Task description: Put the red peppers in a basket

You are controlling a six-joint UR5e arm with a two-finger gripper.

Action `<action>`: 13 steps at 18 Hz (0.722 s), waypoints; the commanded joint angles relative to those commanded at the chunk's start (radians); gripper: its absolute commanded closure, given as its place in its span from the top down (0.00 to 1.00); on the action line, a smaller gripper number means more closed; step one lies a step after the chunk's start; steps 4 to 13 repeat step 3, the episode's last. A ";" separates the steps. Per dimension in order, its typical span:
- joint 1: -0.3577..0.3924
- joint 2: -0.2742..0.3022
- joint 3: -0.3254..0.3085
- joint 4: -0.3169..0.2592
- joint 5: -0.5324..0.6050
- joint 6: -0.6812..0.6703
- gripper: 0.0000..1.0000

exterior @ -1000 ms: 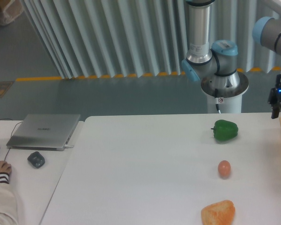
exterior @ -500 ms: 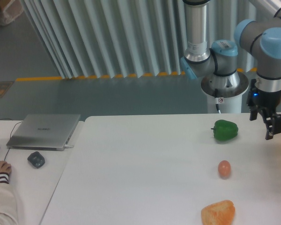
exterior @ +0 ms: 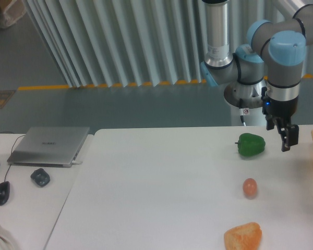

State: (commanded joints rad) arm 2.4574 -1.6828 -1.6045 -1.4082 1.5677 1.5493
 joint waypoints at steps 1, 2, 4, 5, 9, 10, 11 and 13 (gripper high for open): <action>0.000 0.000 0.000 0.000 0.000 -0.002 1.00; 0.000 0.000 0.000 0.002 0.000 -0.002 1.00; 0.000 0.002 0.000 0.000 0.000 -0.002 1.00; 0.000 0.002 0.000 0.000 0.000 -0.002 1.00; 0.000 0.002 0.000 0.000 0.000 -0.002 1.00; 0.000 0.002 0.000 0.000 0.000 -0.002 1.00; 0.000 0.002 0.000 0.000 0.000 -0.002 1.00; 0.000 0.002 0.000 0.000 0.000 -0.002 1.00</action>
